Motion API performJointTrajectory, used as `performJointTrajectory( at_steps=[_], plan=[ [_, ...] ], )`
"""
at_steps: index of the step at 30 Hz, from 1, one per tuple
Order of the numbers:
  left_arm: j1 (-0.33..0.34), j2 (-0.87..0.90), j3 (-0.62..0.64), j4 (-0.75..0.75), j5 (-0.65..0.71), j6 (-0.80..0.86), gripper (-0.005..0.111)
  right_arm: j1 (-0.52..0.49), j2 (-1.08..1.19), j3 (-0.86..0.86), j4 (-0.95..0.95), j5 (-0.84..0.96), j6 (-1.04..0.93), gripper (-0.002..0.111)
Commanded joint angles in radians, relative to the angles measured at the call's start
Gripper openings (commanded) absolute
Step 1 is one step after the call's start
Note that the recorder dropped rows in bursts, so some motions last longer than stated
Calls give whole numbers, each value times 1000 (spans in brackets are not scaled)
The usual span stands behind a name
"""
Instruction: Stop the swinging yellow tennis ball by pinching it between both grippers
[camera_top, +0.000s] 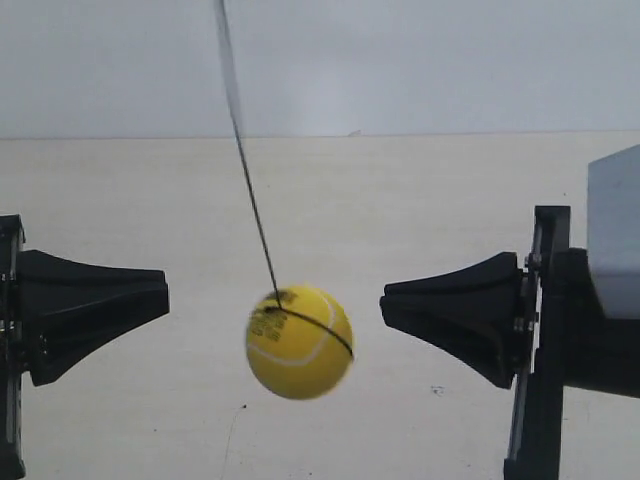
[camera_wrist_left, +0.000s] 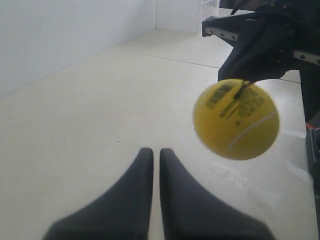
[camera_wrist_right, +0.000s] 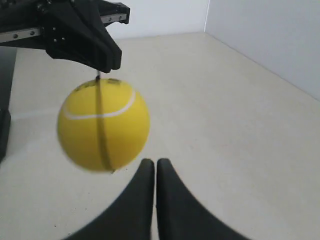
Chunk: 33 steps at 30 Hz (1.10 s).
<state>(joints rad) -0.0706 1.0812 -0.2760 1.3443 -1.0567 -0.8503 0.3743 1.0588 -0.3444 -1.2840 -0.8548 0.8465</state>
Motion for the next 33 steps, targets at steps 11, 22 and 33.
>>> performJointTrajectory(
  at_steps=[11,22,33],
  plan=[
    [-9,3,-5,22,-27,4,5,9,0,-27,29,96,-13,0],
    [-9,181,-5,15,-106,118,5,9,0,-27,11,47,5,0],
    [-9,192,-5,6,-124,133,5,9,0,-27,-28,34,40,0]
  ],
)
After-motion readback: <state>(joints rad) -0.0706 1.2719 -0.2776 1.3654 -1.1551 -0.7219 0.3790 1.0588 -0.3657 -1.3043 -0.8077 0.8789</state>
